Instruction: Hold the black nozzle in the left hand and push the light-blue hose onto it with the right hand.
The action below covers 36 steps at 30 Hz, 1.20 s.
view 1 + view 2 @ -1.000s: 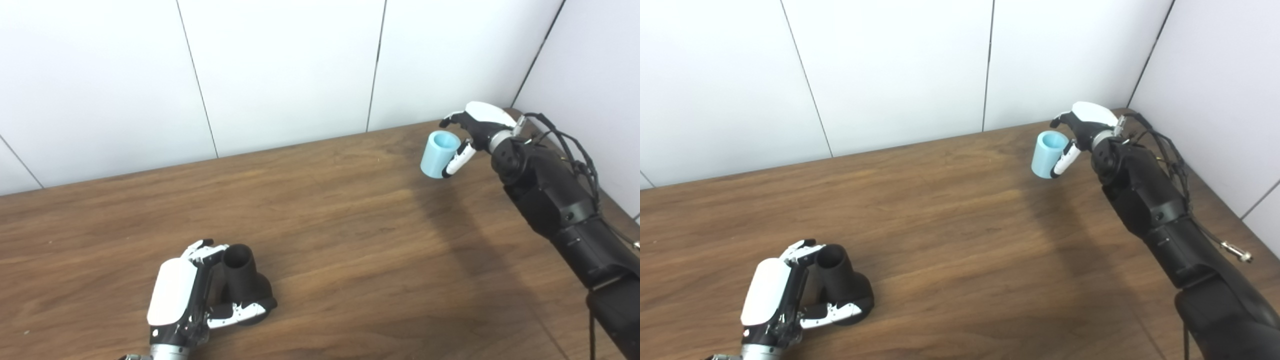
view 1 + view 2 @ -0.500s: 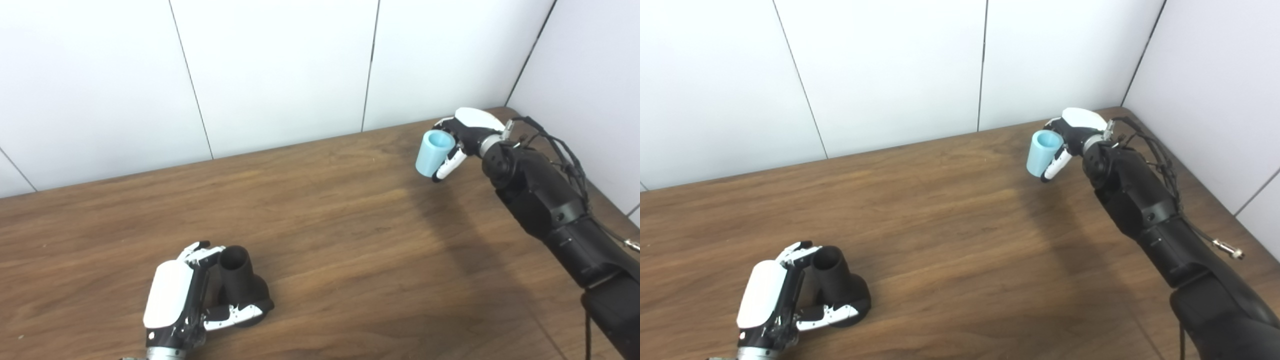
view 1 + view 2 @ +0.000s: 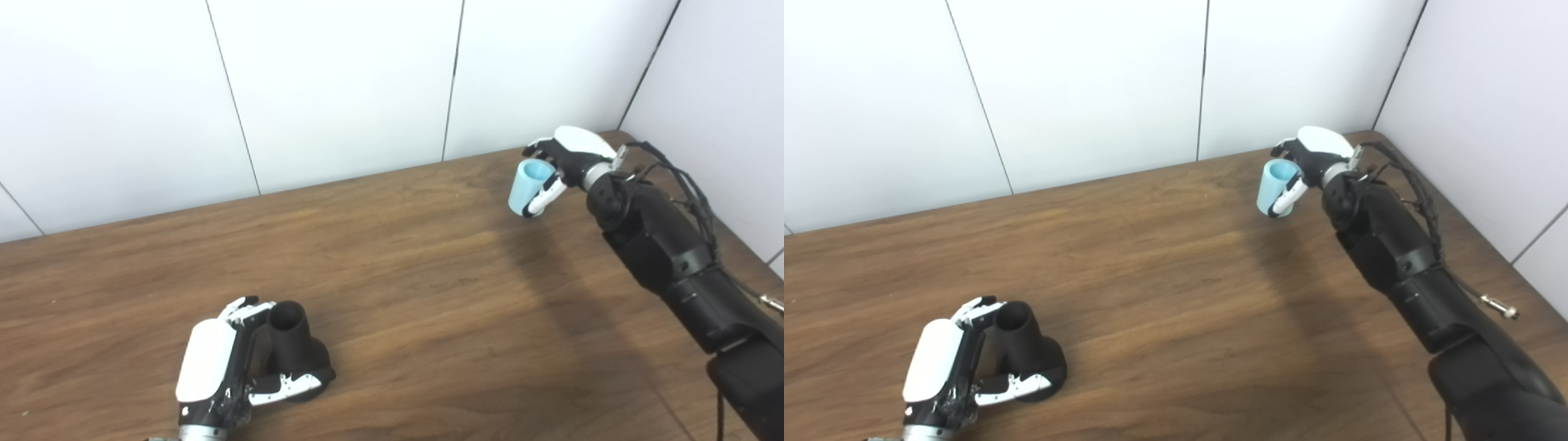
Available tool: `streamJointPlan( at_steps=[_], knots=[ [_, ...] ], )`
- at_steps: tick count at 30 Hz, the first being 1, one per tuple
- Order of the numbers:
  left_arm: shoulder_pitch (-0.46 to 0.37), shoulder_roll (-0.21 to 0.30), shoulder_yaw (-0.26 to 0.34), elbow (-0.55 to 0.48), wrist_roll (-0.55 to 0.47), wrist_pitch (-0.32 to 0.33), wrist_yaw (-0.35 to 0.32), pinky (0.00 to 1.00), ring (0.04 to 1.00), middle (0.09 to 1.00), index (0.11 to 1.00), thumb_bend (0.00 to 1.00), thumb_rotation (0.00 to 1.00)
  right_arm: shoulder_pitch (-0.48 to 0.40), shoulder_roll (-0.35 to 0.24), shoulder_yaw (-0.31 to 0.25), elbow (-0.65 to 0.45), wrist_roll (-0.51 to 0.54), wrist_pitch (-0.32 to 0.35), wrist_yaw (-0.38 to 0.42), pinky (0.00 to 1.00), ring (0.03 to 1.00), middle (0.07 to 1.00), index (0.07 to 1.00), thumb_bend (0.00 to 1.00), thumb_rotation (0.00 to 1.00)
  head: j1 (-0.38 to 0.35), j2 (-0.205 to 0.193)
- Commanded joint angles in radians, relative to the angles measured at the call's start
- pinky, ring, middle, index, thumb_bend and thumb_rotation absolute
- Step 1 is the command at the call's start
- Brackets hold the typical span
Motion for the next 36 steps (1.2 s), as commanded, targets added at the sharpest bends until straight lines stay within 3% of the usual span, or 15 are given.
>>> streamJointPlan(
  at_steps=[1, 6, 11, 12, 14, 18, 23, 26, 27, 31, 36],
  knots=[
    [0.05, 0.015, -0.007, 0.051, 0.007, 0.009, -0.021, 0.83, 0.602, 0.455, 0.513, 0.52, 0.0, -0.041, -0.031, -0.018, -0.037, 0.0, -0.011, -0.021, 0.59, 0.7, 0.778, 0.82, 0.79, 0.15, -0.002, 0.001],
    [0.051, 0.016, -0.009, 0.05, 0.004, 0.009, -0.031, 0.83, 0.601, 0.458, 0.508, 0.52, 0.0, -0.043, -0.031, -0.028, -0.019, 0.017, -0.034, -0.039, 0.55, 0.654, 0.732, 0.808, 0.78, 0.12, -0.004, 0.006],
    [0.052, 0.012, -0.01, 0.049, 0.009, 0.014, -0.034, 0.83, 0.609, 0.459, 0.507, 0.52, 0.0, -0.047, -0.035, -0.024, 0.016, 0.024, -0.067, -0.062, 0.6, 0.592, 0.605, 0.701, 0.75, 0.05, -0.005, 0.007],
    [0.051, 0.012, -0.01, 0.049, 0.009, 0.014, -0.034, 0.83, 0.609, 0.457, 0.508, 0.52, 0.0, -0.048, -0.035, -0.023, 0.018, 0.023, -0.065, -0.058, 0.57, 0.562, 0.535, 0.618, 0.64, 0.03, -0.004, 0.008],
    [0.05, 0.012, -0.009, 0.048, 0.009, 0.014, -0.035, 0.83, 0.61, 0.455, 0.51, 0.52, 0.0, -0.05, -0.038, -0.017, 0.02, 0.018, -0.065, -0.056, 0.51, 0.521, 0.472, 0.542, 0.55, 0.01, -0.004, 0.008],
    [0.049, 0.011, -0.007, 0.048, 0.006, 0.011, -0.031, 0.83, 0.61, 0.458, 0.508, 0.52, 0.0, -0.049, -0.042, -0.008, 0.02, 0.006, -0.066, -0.056, 0.6, 0.597, 0.545, 0.474, 0.52, 0.0, -0.005, 0.011],
    [0.048, 0.013, -0.004, 0.046, 0.006, 0.015, -0.035, 0.83, 0.605, 0.457, 0.51, 0.52, 0.0, -0.044, -0.049, -0.002, 0.024, -0.002, -0.075, -0.059, 0.59, 0.589, 0.553, 0.458, 0.52, 0.0, -0.002, 0.016],
    [0.046, 0.015, 0.0, 0.046, 0.005, 0.015, -0.034, 0.84, 0.608, 0.458, 0.51, 0.52, 0.0, -0.038, -0.05, -0.004, 0.021, -0.002, -0.081, -0.059, 0.61, 0.615, 0.5, 0.48, 0.53, 0.0, -0.002, 0.016],
    [0.046, 0.015, 0.001, 0.046, 0.003, 0.015, -0.034, 0.84, 0.607, 0.457, 0.51, 0.52, 0.0, -0.035, -0.049, -0.008, 0.018, 0.002, -0.083, -0.06, 0.6, 0.61, 0.529, 0.464, 0.52, 0.0, 0.0, 0.017],
    [0.044, 0.013, 0.003, 0.047, 0.001, 0.009, -0.03, 0.84, 0.594, 0.449, 0.512, 0.52, 0.0, -0.023, -0.034, -0.032, -0.006, 0.022, -0.078, -0.067, 0.35, 0.405, 0.519, 0.519, 0.51, 0.0, 0.0, 0.017],
    [0.046, 0.006, -0.002, 0.04, 0.012, 0.01, -0.026, 0.83, 0.584, 0.447, 0.513, 0.52, 0.0, -0.003, -0.038, -0.045, -0.077, 0.027, -0.093, -0.071, 0.3, 0.356, 0.475, 0.565, 0.51, 0.0, 0.059, 0.027]
  ],
)
